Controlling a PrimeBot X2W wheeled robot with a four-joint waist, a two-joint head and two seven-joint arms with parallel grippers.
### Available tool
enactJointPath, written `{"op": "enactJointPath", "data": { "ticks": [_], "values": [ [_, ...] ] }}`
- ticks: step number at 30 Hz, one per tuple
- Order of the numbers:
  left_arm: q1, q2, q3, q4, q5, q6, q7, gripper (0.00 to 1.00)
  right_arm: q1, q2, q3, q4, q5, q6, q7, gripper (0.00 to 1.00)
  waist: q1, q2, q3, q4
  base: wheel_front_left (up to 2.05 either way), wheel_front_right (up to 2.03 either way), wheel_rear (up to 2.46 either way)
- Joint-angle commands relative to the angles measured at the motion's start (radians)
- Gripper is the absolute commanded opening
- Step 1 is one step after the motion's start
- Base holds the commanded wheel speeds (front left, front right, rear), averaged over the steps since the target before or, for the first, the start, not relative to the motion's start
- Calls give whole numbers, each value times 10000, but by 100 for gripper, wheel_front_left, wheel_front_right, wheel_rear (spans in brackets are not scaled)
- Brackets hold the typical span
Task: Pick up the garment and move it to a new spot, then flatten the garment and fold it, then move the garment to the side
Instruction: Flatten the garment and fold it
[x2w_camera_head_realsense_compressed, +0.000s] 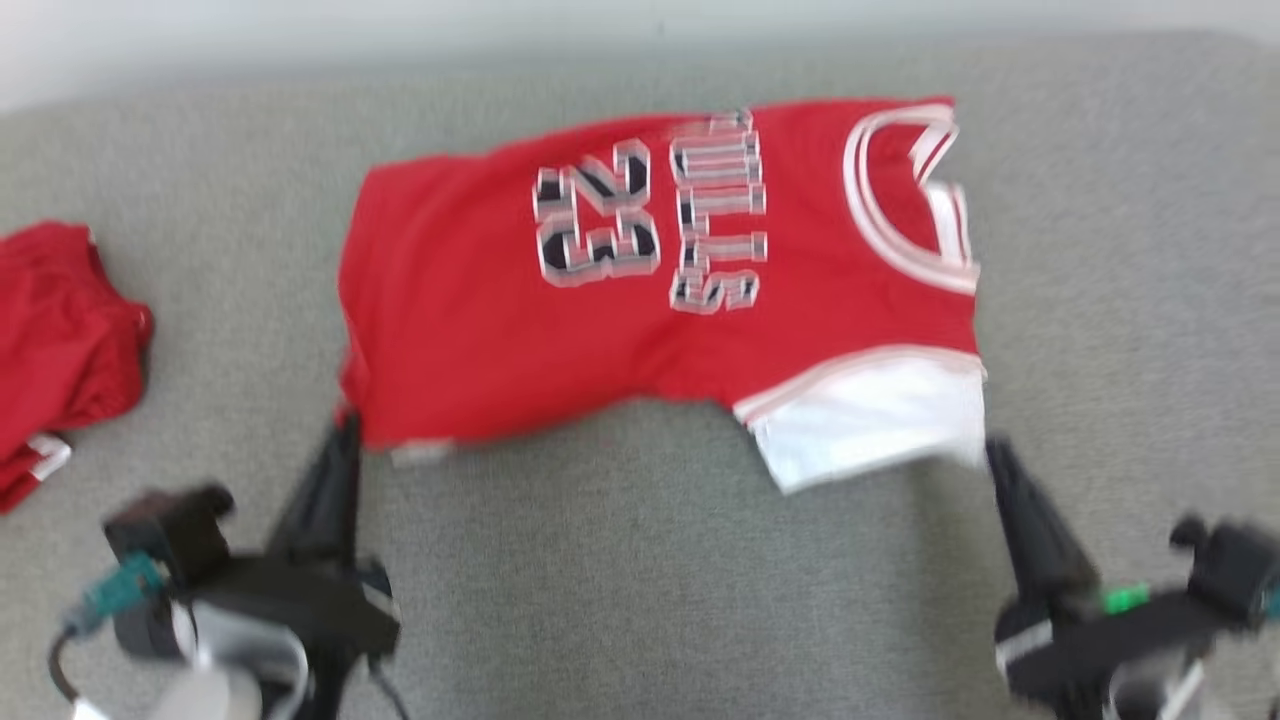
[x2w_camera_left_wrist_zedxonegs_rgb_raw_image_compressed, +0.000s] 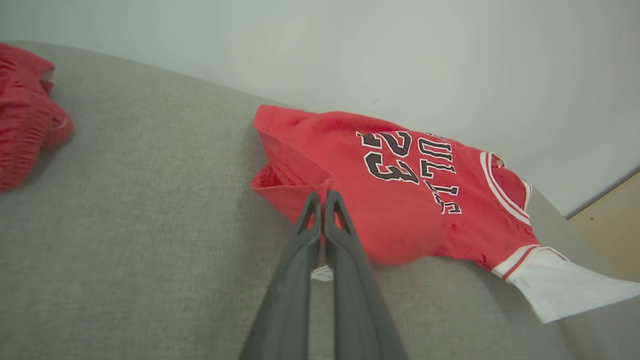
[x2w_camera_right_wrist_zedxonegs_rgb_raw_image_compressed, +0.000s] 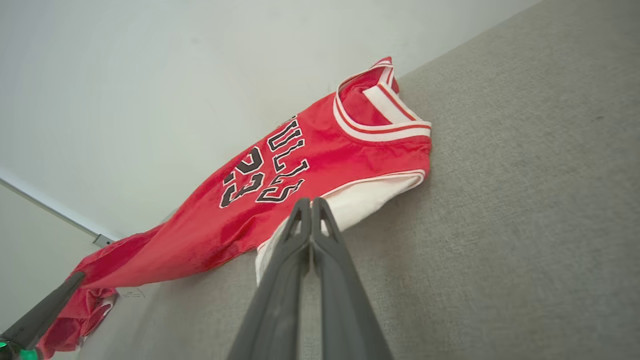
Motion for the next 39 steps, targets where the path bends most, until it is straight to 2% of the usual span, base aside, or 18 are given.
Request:
{"op": "enactJointPath", "data": {
  "ticks": [1, 8, 13, 19, 24, 29, 35, 39],
  "values": [
    [547, 196, -78, -361, -164, 137, 376, 0, 630, 184, -202, -409, -241, -2, 347, 0, 3, 2, -752, -178, 0, 0, 0],
    [2669, 705, -172, -2271, -493, 1080, 1862, 0, 3105, 608, -738, -2132, -843, 0, 1929, 0, 3, 2, -1553, -276, 0, 0, 0],
    [4122, 1104, -25, -3546, -784, 1768, 2617, 0, 4600, 614, -1035, -3033, -585, 0, 2921, 0, 3, 2, -1882, -386, 0, 0, 0],
    [5574, 1668, 164, -4688, -1088, 2321, 3444, 0, 5977, 618, -1569, -4181, -687, 0, 4230, 0, 3, 2, -2141, -512, 0, 0, 0],
    [6198, 2026, 164, -5400, -1222, 2546, 3958, 0, 6593, 617, -1803, -4987, -696, 0, 5066, 0, 3, 2, -2171, -592, 0, 0, 0],
    [6235, 2206, 152, -5730, -1231, 2618, 4234, 0, 6540, 619, -1938, -5387, -751, 0, 5298, 0, 3, 2, -2119, -616, 0, 0, 0],
    [5521, 2107, 286, -5666, -1191, 2570, 4178, 0, 5585, 618, -1975, -5409, -1133, 0, 5194, 0, 3, 2, -2065, -588, 0, 0, 0],
    [4637, 1889, 412, -5276, -1204, 2444, 4000, 0, 4370, 618, -1804, -5076, -1538, 0, 4974, 0, 3, 2, -1939, -543, 0, 0, 0]
  ]
}}
